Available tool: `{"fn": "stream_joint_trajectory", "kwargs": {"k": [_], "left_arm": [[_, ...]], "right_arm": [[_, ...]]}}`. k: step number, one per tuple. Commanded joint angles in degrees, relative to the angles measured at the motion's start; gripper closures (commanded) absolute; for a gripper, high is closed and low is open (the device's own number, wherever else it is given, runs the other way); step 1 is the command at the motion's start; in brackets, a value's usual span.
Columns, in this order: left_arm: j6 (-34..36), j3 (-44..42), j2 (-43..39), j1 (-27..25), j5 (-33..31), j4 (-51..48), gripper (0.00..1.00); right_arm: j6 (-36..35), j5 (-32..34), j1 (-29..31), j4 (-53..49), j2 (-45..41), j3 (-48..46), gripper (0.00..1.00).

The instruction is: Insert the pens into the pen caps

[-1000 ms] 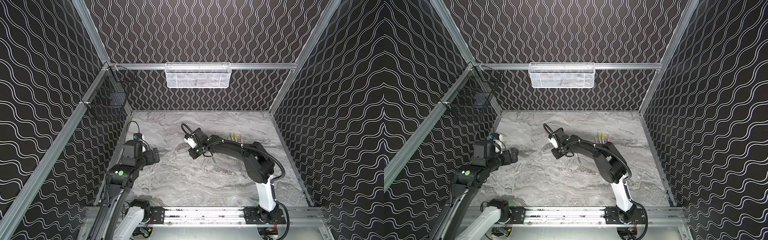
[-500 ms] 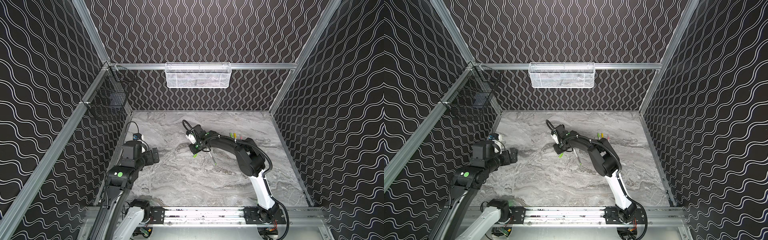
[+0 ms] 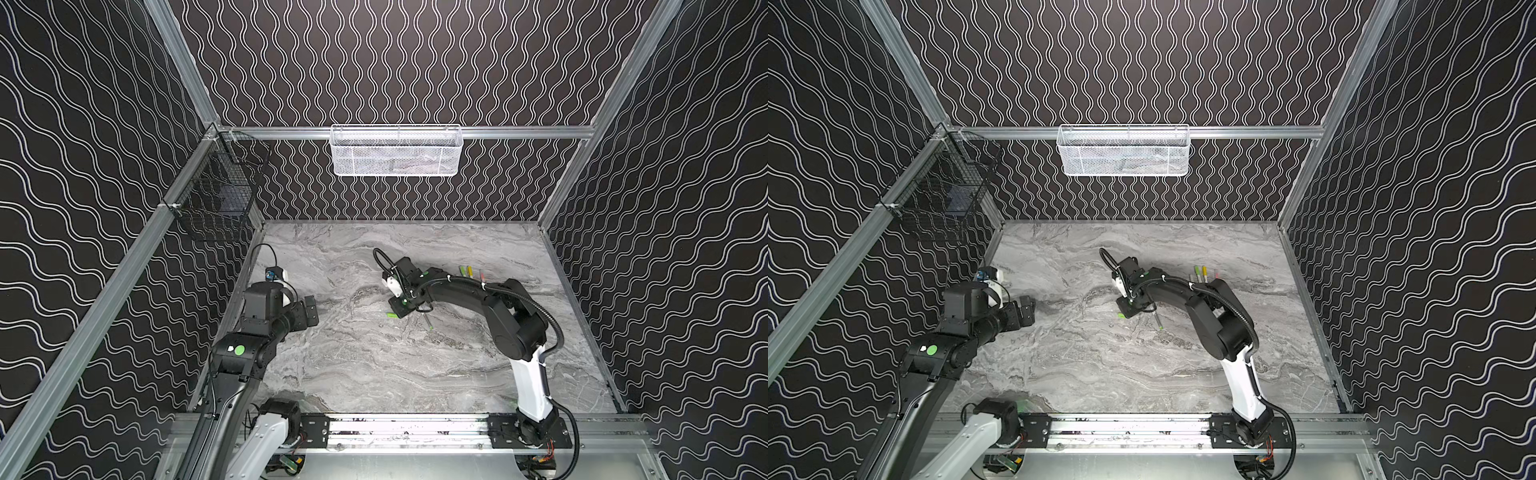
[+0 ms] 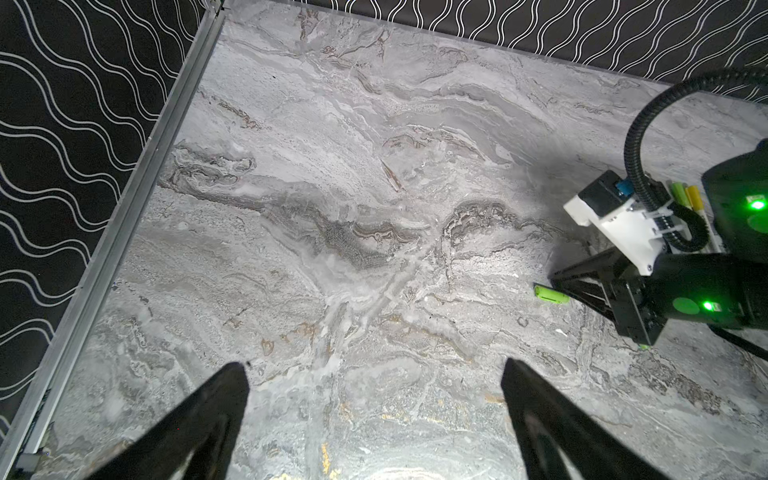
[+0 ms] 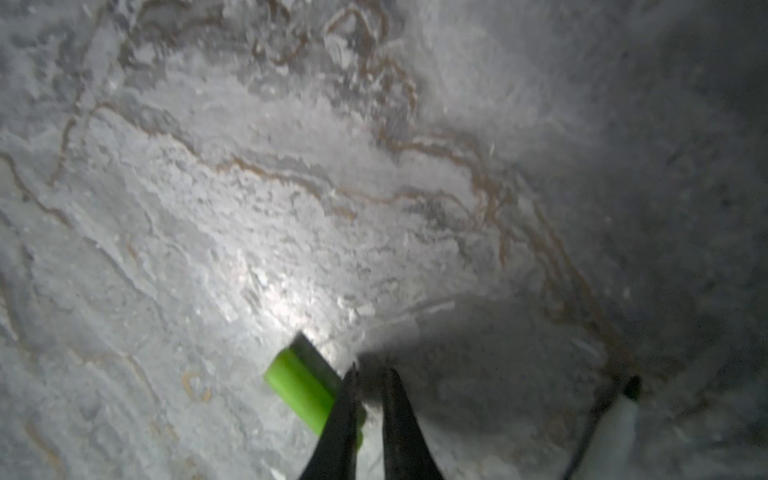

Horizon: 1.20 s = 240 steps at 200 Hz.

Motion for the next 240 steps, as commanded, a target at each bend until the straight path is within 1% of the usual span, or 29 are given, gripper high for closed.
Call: {"fn": "stream_joint_trajectory", "kwargs": {"k": [1,29,47,75,91,106,120,153,180,199,211,225,240], "left_arm": [[0.2,0.0,0.0,0.1,0.2,2.6,0.01],[0.1,-0.1,0.0,0.1,0.3,2.6,0.01],[0.1,0.0,-0.1,0.1,0.5,2.7,0.01],[0.1,-0.1,-0.2,0.1,0.4,2.6,0.01],[0.1,-0.1,-0.2,0.1,0.5,2.6,0.01],[0.2,-0.1,-0.2,0.1,0.5,2.7,0.02],[0.2,-0.1,-0.2,0.1,0.6,2.7,0.01],[0.3,-0.2,0.0,0.1,1.8,3.1,0.01],[0.9,-0.7,0.4,0.1,6.2,4.4,0.01],[1.3,-0.7,0.3,0.0,8.5,4.9,0.02],[1.4,-1.0,0.3,0.0,10.3,5.7,0.01],[1.7,-1.8,1.0,0.0,14.3,7.1,0.01],[2.1,-2.1,3.0,-0.1,19.3,8.4,0.01]], "right_arm": [[-0.2,-1.3,1.6,-2.9,-1.7,-1.6,0.85],[0.7,-2.1,4.3,-1.9,-3.3,-2.8,0.85],[1.7,-1.9,4.6,-1.6,-4.4,-3.1,0.85],[3.2,3.5,3.9,-3.0,-6.6,-3.5,0.83],[3.7,5.5,3.2,-3.4,-8.6,-4.4,0.78],[4.3,7.3,2.3,-3.5,-10.4,-5.7,0.67],[4.6,8.5,0.9,-3.8,-11.1,-7.1,0.59],[4.2,9.8,-2.4,-4.6,-11.2,-9.7,0.53],[3.4,9.1,-3.9,-4.3,-11.1,-11.3,0.49],[2.9,8.4,-4.7,-4.1,-10.5,-11.8,0.49],[2.5,7.7,-5.1,-4.0,-9.9,-11.8,0.52],[1.9,7.4,-5.4,-4.7,-8.8,-11.2,0.59],[1.4,6.8,-5.4,-5.3,-8.0,-10.6,0.68]]}}
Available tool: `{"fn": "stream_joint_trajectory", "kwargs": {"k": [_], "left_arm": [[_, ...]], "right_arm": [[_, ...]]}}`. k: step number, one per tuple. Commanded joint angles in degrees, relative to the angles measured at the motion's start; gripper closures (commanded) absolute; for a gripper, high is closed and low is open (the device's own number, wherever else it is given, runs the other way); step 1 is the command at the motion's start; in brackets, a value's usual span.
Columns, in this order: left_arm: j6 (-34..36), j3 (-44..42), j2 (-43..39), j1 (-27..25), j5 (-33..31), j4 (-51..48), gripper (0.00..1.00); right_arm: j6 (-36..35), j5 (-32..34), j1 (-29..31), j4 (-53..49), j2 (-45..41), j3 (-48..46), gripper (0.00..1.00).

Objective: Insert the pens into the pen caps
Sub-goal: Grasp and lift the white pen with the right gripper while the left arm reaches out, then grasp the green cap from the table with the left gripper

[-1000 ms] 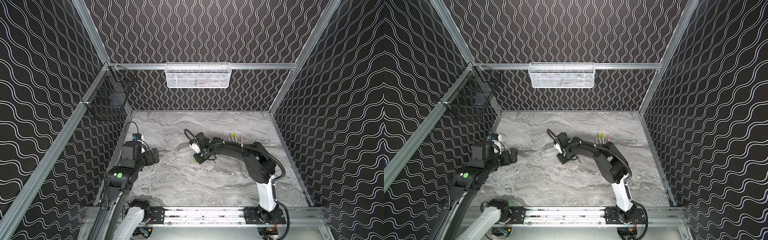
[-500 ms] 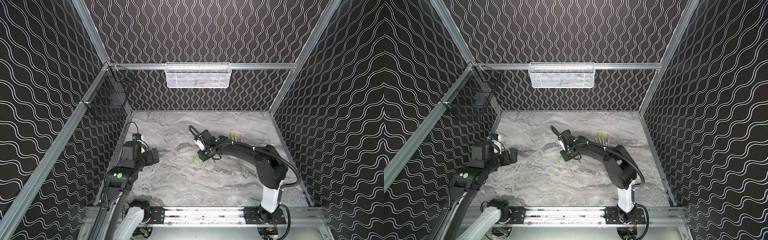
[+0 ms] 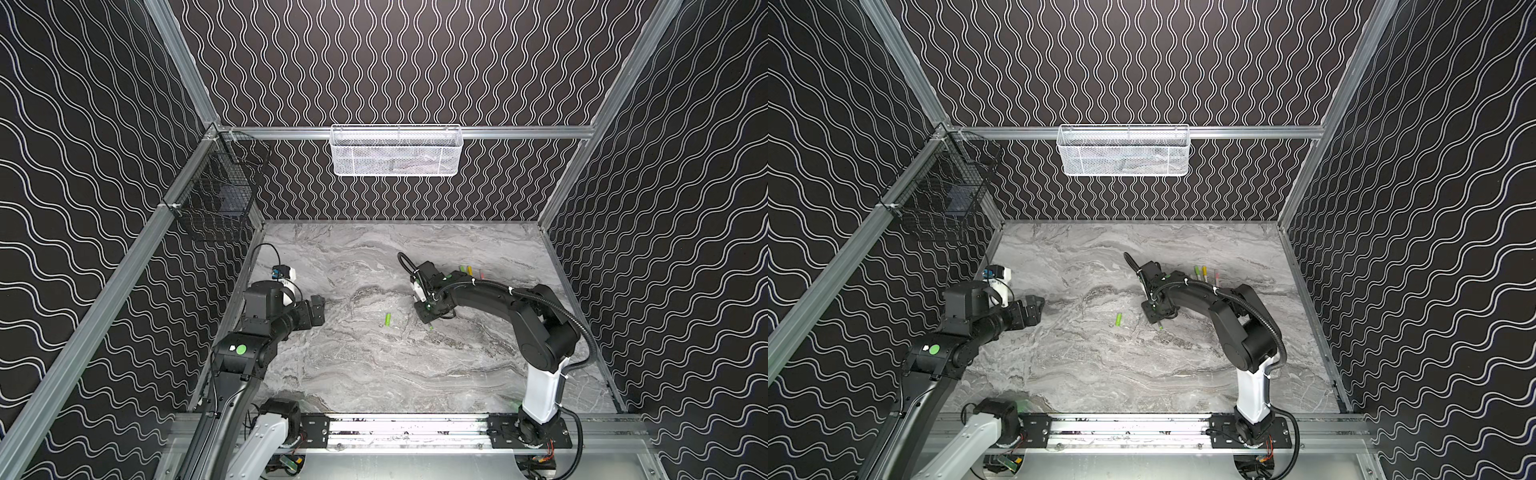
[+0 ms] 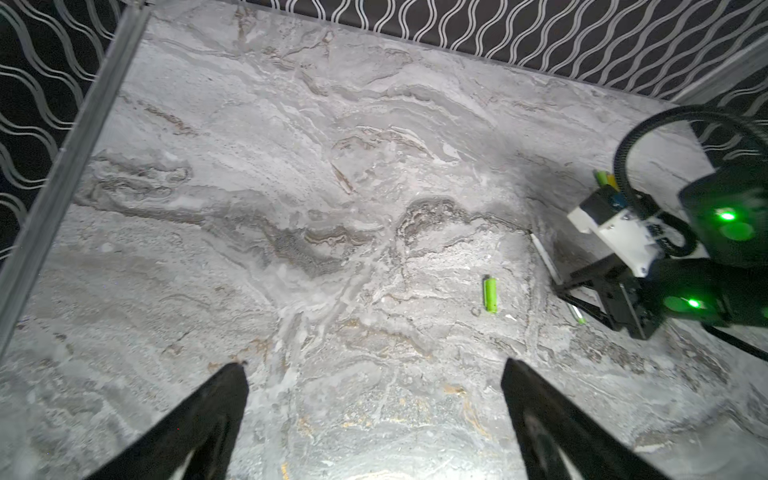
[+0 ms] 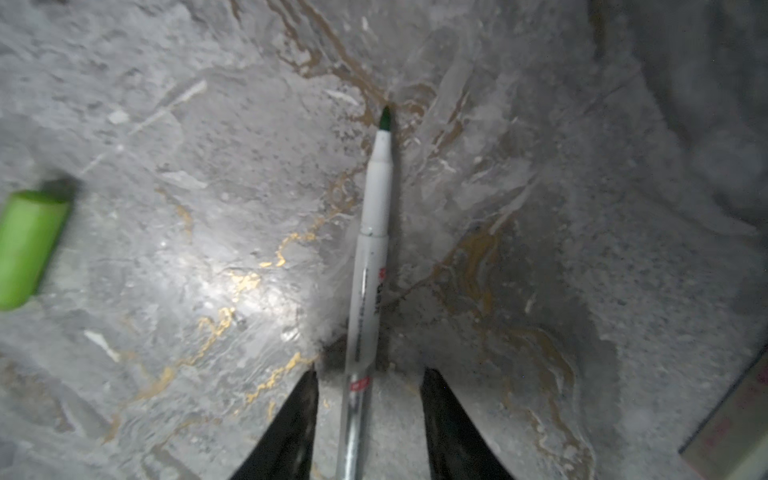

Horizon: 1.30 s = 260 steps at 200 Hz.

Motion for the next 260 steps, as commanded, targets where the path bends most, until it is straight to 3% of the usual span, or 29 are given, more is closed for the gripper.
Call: {"fn": "stream_joint_trajectory", "kwargs": {"k": [1,25,54,120,189,231,260], "left_arm": [[1.7,-0.6,2.2,-0.2,9.0,4.6,0.01],[2.1,-0.3,6.5,-0.9,14.3,5.2,0.01],[0.9,-0.3,9.7,-3.7,16.0,6.5,0.01],[-8.2,1.6,24.8,-20.2,7.7,12.6,0.02],[-8.9,13.0,45.5,-29.0,-1.1,10.8,0.27],[-8.9,21.3,57.9,-32.0,-6.0,5.7,0.48],[-9.9,25.2,63.7,-33.3,-9.1,3.3,0.56]], "right_arm": [[-1.2,-1.6,0.0,-1.6,1.1,1.0,0.68],[-2.1,-3.3,0.0,-2.7,2.1,1.9,0.77],[-2.5,-4.3,0.0,-2.6,2.2,1.4,0.87],[-1.8,-7.6,-0.7,2.8,-9.0,-7.1,0.91],[4.8,-9.0,-0.7,10.7,-28.8,-22.7,0.91],[2.0,-14.0,-0.5,14.9,-42.1,-31.6,0.90],[1.7,-17.1,1.0,15.8,-45.9,-33.4,0.91]]}}
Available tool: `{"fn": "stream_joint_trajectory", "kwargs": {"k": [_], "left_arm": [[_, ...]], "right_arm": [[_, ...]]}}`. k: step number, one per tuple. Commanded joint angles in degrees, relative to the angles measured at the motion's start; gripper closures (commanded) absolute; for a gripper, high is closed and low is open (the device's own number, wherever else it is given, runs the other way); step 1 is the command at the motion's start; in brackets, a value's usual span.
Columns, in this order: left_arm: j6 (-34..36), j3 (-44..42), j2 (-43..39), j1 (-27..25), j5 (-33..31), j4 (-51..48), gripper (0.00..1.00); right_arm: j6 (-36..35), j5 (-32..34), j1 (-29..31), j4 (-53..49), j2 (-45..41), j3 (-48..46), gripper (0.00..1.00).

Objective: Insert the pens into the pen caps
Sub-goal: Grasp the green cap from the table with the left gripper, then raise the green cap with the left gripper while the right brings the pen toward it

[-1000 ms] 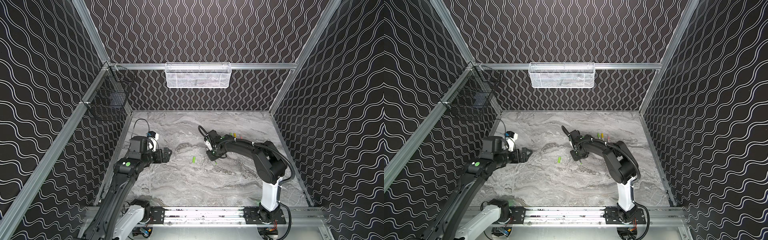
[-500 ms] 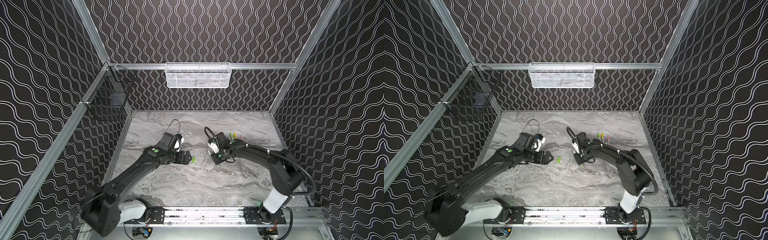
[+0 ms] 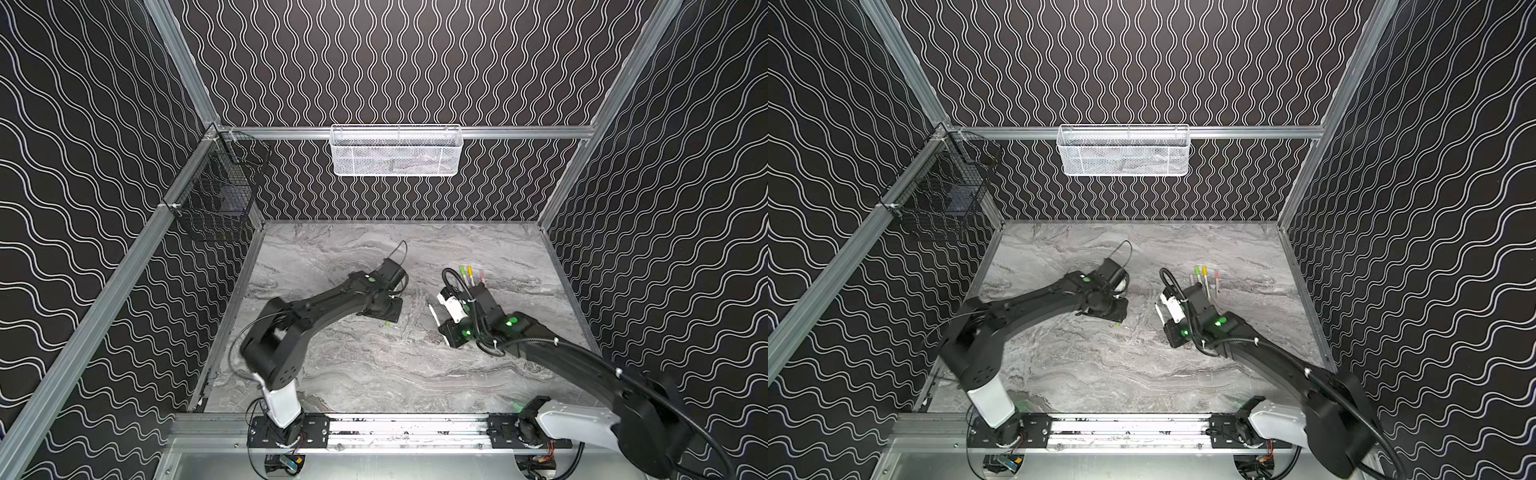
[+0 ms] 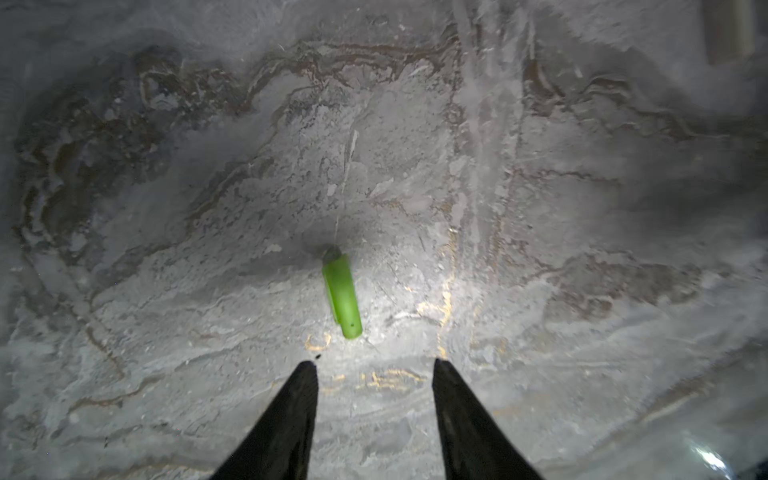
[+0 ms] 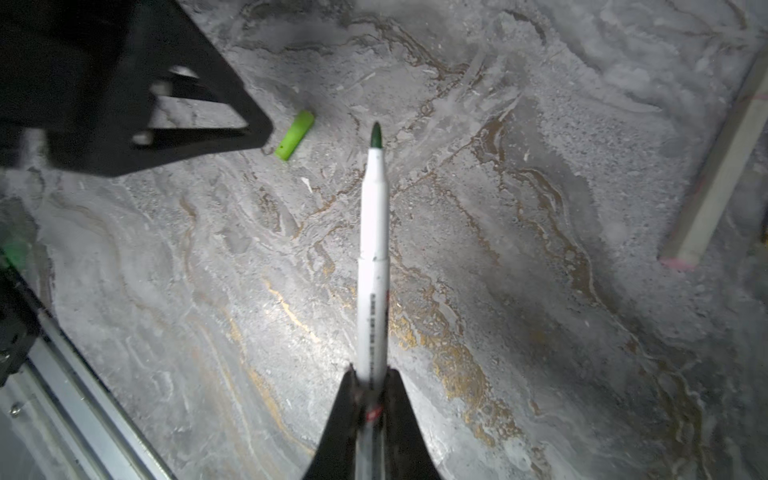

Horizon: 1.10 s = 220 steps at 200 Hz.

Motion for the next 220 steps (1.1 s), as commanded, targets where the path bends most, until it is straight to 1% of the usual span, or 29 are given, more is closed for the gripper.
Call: {"fn": "stream_joint_trajectory", "kwargs": {"k": [1,24,54,86,128,178,220], "left_arm": [[-1.4,2.3,3.1,-0.7,-4.0,-2.6,0.56],[-2.1,3.7,5.7,-1.2,-5.7,-3.0,0.59],[-2.1,5.0,8.8,-1.5,-7.2,-3.1,0.61],[-2.3,5.5,10.2,-1.6,-8.7,-2.7,0.64],[-2.1,6.3,12.4,-1.5,-7.4,-2.0,0.71],[-1.8,3.8,11.7,-1.2,-4.9,0.6,0.82],[-1.3,2.5,9.5,-0.3,-2.0,2.0,0.83]], "right_arm": [[-1.0,-4.7,1.2,3.4,-1.9,-0.8,0.90],[-1.1,-5.0,4.1,4.2,-2.9,-1.6,0.90],[-1.5,-3.8,8.6,5.0,-4.2,-2.3,0.90],[-0.5,-2.8,11.9,4.8,-6.2,-3.2,0.90],[0.9,-1.9,13.4,3.7,-8.1,-4.4,0.91],[1.3,-2.7,13.8,3.6,-8.2,-4.9,0.90],[1.2,-2.0,14.0,3.2,-6.8,-4.1,0.90]]}}
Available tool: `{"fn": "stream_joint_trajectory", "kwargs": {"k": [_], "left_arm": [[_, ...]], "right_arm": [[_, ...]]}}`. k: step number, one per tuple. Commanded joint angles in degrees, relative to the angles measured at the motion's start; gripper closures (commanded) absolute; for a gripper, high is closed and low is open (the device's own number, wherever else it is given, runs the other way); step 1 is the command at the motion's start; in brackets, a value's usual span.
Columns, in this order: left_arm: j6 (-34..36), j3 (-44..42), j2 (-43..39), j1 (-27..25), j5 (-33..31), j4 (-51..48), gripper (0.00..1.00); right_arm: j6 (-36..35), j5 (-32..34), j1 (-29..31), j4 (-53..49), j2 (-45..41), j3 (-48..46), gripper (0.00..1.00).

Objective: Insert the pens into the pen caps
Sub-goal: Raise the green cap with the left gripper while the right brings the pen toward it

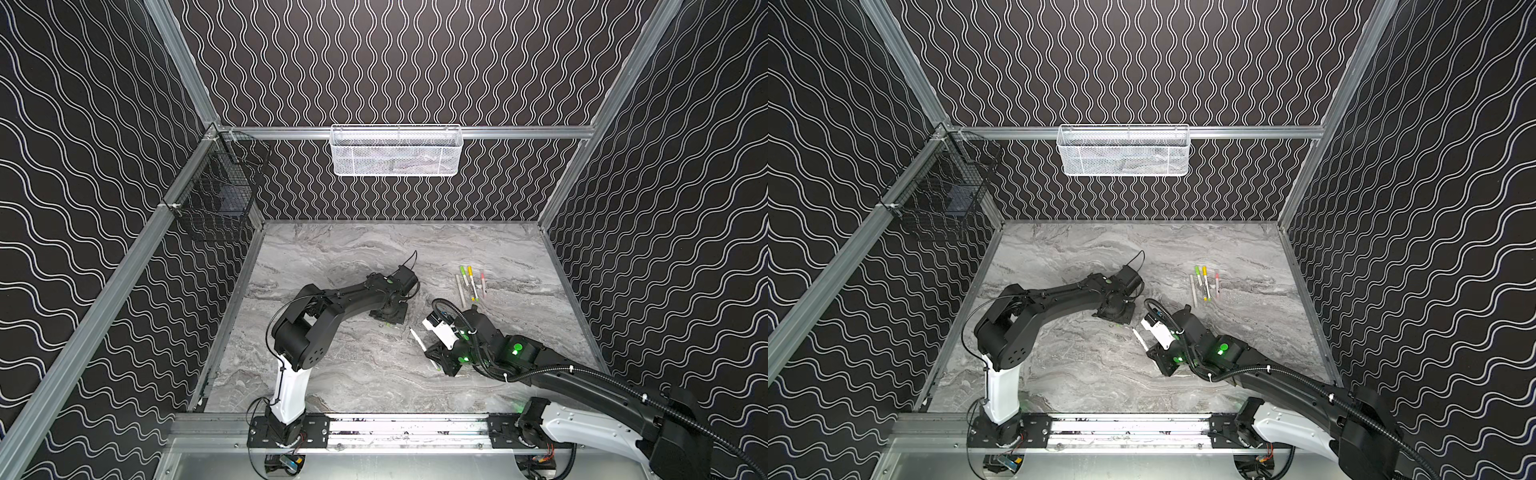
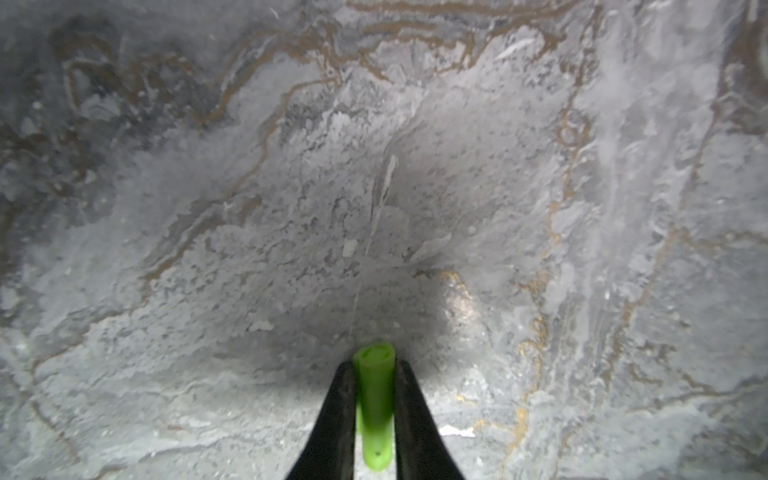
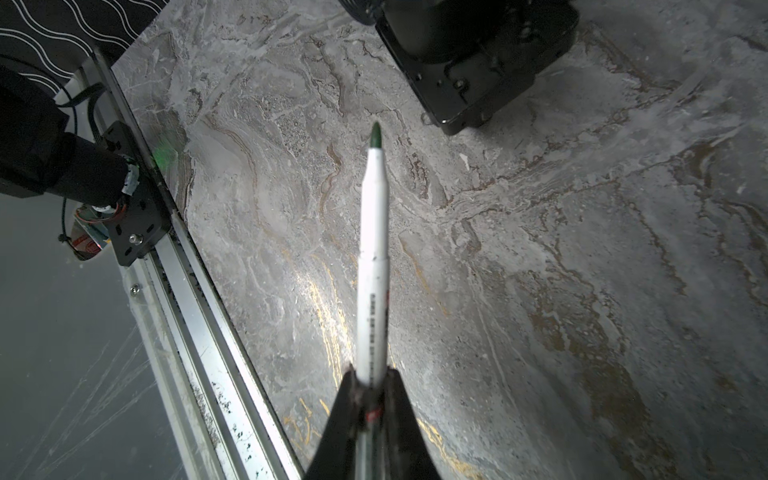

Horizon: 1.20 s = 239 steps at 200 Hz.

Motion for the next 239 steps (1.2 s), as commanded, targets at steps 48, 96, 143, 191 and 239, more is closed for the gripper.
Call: {"fn": "stream_joint_trajectory", "kwargs": {"k": [48,96,143,191,239], "left_arm": [[2.4,-3.5,-4.5,1.9,4.7,1.2,0.87],[3.4,-10.1,-11.8,4.9,15.4,8.4,0.89],[2.6,-16.8,-17.7,8.1,22.2,15.0,0.89],[-3.0,-28.9,-27.8,16.2,31.2,29.3,0.89],[-10.1,-40.6,-41.0,21.6,34.8,44.0,0.89]], "right_arm": [[0.4,0.4,0.2,0.0,1.4,1.5,0.91],[3.5,2.8,0.1,1.9,7.7,0.9,0.91],[8.5,-1.3,-0.6,8.9,17.5,1.9,0.91],[9.1,-8.4,0.5,17.6,22.2,3.9,0.90],[10.3,-12.1,1.8,23.5,28.3,8.1,0.90]]}}
